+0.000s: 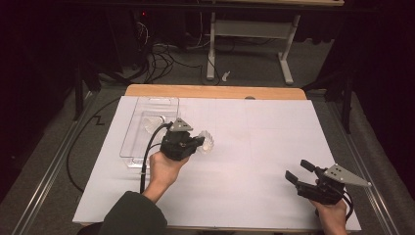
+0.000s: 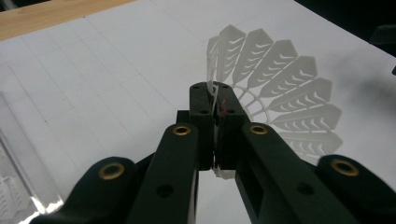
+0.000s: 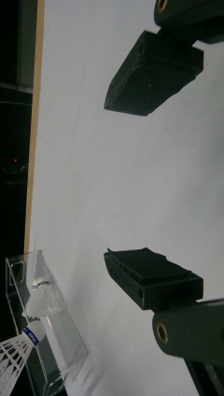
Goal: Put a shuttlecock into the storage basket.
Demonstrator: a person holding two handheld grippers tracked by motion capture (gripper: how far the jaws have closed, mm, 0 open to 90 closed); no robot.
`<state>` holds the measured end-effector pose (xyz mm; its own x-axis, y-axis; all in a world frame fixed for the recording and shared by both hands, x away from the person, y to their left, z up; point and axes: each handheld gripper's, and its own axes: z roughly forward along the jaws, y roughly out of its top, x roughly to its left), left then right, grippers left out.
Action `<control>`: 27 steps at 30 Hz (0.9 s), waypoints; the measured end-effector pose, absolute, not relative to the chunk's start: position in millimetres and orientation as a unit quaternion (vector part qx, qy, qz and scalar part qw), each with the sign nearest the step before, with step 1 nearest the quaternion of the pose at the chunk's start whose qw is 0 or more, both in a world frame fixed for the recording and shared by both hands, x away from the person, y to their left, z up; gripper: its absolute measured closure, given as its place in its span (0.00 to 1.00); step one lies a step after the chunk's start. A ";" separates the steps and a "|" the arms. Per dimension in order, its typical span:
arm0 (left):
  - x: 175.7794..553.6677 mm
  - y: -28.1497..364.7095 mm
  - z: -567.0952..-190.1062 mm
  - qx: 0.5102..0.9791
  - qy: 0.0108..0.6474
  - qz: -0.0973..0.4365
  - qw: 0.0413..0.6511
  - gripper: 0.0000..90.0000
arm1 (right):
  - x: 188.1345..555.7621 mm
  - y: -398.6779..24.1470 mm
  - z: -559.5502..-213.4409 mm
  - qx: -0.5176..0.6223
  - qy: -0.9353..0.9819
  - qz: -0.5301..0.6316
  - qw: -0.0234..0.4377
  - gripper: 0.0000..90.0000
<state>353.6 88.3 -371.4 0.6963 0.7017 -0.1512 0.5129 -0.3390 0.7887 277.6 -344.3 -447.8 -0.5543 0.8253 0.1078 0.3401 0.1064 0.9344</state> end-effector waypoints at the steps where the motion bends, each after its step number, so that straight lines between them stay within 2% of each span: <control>1: 353.6 89.6 -371.0 0.810 0.376 0.108 0.437 0.98 | 277.7 -344.3 -447.9 0.412 0.707 0.526 0.231 0.26; 27: 355.8 121.2 -362.2 0.799 0.400 0.120 0.432 0.98 | 278.4 -343.8 -448.3 0.411 0.709 0.524 0.230 0.26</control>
